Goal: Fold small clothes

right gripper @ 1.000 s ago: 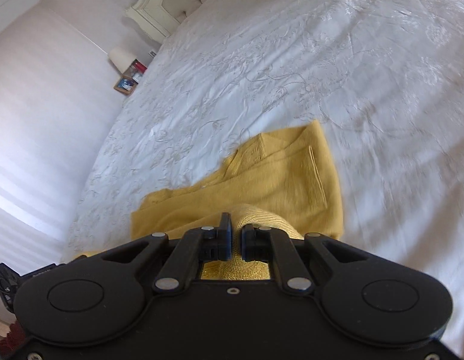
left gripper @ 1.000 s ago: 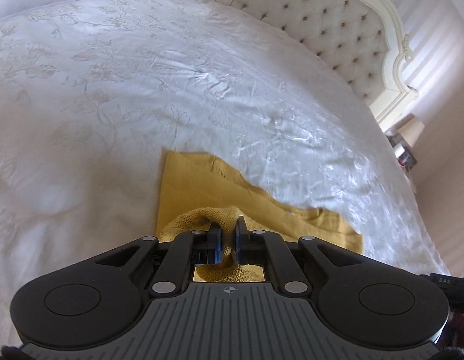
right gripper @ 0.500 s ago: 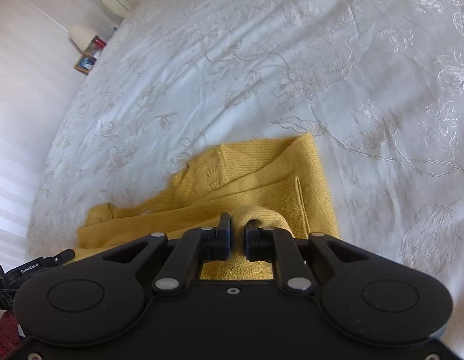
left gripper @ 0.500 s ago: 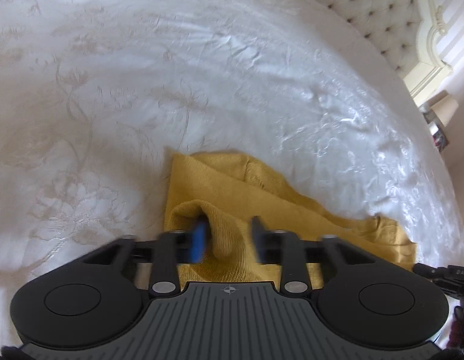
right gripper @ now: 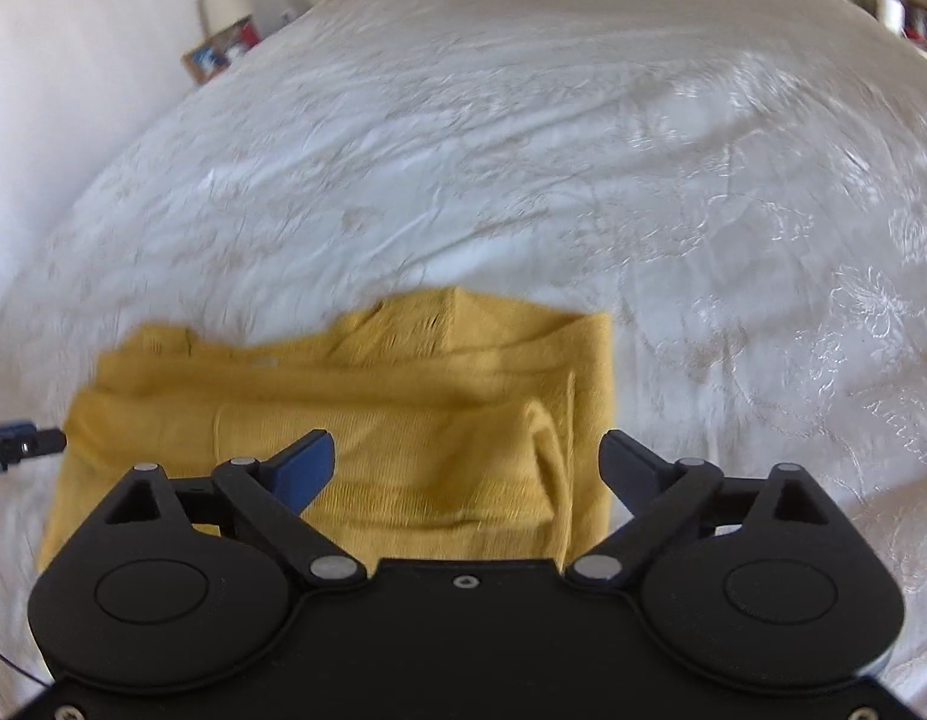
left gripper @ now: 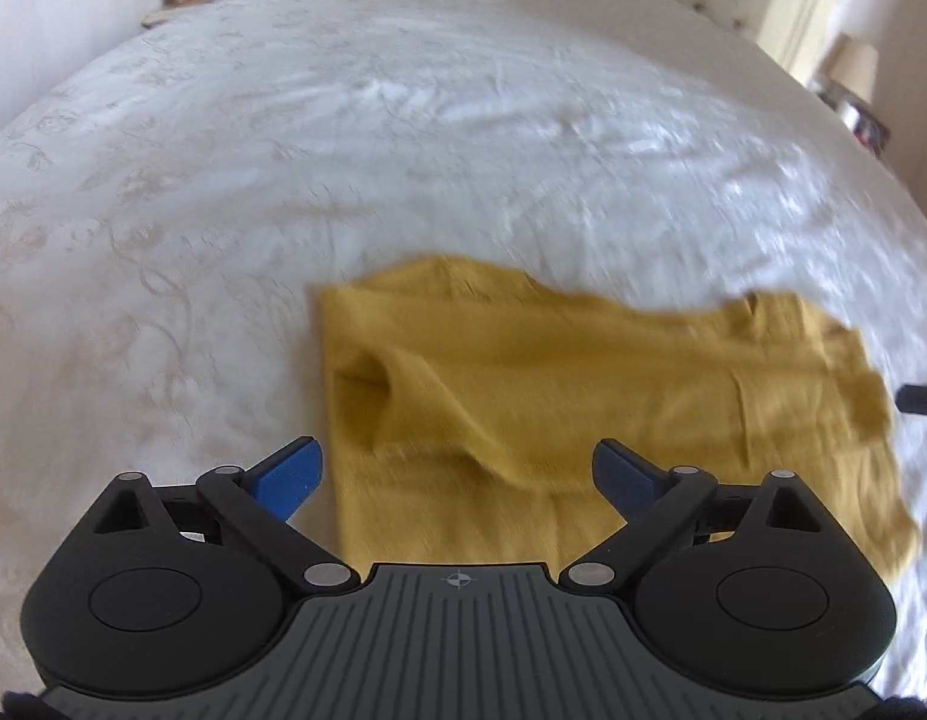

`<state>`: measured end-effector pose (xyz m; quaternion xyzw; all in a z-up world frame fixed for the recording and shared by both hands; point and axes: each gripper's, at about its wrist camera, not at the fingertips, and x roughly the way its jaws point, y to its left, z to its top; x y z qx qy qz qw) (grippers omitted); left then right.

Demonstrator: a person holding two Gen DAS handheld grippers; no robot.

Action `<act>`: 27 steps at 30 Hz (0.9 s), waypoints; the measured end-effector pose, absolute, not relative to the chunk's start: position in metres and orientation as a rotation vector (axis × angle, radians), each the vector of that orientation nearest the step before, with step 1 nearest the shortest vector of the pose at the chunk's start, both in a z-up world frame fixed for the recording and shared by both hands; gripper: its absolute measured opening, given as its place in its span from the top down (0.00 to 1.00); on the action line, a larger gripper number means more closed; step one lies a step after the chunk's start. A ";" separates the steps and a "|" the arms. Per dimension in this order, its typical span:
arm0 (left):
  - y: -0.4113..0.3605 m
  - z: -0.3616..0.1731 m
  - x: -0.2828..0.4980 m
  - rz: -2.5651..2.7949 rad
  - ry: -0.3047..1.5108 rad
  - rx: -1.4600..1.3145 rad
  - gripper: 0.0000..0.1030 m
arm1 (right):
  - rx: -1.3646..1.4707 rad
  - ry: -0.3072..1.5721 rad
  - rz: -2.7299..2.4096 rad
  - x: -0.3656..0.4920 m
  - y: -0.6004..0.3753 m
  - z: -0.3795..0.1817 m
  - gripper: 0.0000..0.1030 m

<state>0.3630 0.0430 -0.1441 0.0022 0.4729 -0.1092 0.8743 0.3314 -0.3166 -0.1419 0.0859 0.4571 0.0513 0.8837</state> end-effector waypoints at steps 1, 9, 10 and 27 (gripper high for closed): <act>0.038 -0.149 0.359 -0.242 1.006 0.018 0.05 | 0.146 0.966 0.115 0.328 -0.309 -0.145 0.07; 0.021 -0.180 0.359 -0.259 1.070 0.129 0.05 | -0.127 1.032 0.137 0.324 -0.270 -0.176 0.07; 0.021 -0.181 0.365 -0.256 1.070 0.129 0.05 | -0.141 1.037 0.132 0.328 -0.270 -0.179 0.07; 0.052 -0.145 0.485 -0.109 0.923 0.003 0.05 | 0.046 0.914 -0.071 0.423 -0.341 -0.148 0.07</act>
